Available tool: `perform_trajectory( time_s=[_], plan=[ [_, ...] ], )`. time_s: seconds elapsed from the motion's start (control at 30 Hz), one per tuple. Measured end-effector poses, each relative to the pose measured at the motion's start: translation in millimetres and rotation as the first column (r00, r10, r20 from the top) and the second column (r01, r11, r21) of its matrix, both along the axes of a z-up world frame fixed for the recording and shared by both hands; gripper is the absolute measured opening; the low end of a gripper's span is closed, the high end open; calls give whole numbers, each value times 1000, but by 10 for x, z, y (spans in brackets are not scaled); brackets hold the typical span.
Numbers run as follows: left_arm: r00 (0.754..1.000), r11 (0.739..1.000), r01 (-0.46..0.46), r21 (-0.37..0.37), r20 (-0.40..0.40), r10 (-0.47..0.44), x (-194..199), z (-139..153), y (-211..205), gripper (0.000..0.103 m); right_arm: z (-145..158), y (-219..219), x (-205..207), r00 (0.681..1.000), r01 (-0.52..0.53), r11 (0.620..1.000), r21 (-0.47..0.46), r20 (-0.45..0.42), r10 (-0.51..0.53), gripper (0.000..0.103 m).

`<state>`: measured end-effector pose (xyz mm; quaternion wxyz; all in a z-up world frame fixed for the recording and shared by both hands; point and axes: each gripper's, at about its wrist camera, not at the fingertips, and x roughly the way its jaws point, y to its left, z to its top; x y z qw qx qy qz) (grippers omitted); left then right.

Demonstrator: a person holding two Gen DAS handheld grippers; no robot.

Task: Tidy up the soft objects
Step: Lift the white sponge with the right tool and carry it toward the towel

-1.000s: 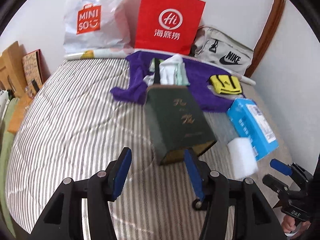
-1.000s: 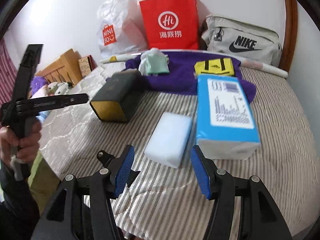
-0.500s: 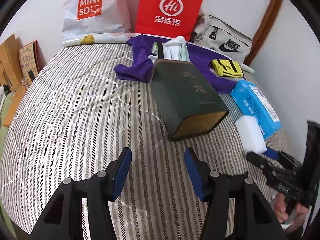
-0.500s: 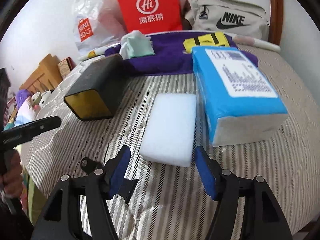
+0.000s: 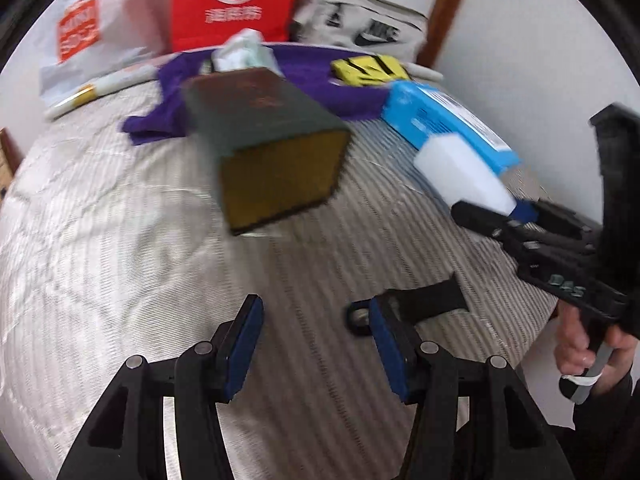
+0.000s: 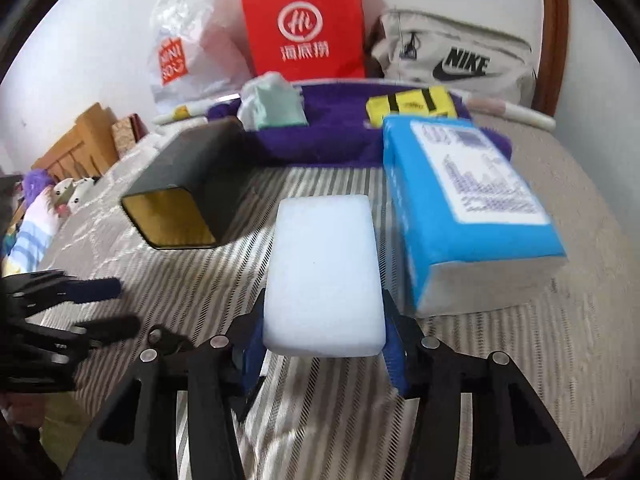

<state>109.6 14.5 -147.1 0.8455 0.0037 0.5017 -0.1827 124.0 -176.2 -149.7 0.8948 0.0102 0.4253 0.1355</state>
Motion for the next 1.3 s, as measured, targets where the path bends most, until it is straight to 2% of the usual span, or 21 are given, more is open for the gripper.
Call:
perform_trajectory(
  time_s=[0.03,0.17,0.27,0.43,0.5,0.6,0.83,0.9,1.03,1.13,1.2,1.3],
  plan=[
    [1000,1000,11,2,7,-11,11,10,-54,58,63,-56,-46,1000,-12,1000,8,15,12,50],
    [997,996,83,-37,0,-83,32,25,-287,59,253,-259,-141,998,-25,1000,8,61,25,50],
    [994,994,106,7,9,-106,-21,-1,-434,57,377,-431,-204,996,-27,999,18,81,25,50],
    [989,988,149,-37,-15,-149,-232,43,-454,57,513,-630,-338,992,-13,998,59,122,6,50],
    [987,987,156,-32,-21,-157,-320,59,-480,57,533,-635,-368,991,-15,998,55,134,8,50],
    [986,986,165,14,-11,-165,-418,83,-550,57,549,-647,-394,989,-27,998,58,146,19,50],
    [979,971,191,142,38,-199,-293,59,-814,57,543,-745,-427,988,-19,997,72,151,8,50],
    [976,965,202,166,49,-213,-291,64,-868,53,537,-786,-432,989,-14,997,75,149,3,50],
    [992,982,118,145,37,-124,-207,78,-759,25,525,-878,-440,988,4,997,71,155,-15,50],
    [997,993,67,99,16,-69,-188,75,-609,23,503,-927,-412,989,10,997,82,149,-22,50],
    [997,991,74,110,20,-77,-221,69,-602,23,488,-939,-403,989,7,997,82,146,-19,50],
    [994,984,102,146,32,-107,-261,51,-685,32,462,-960,-395,989,6,996,85,144,-19,50]
  ],
)
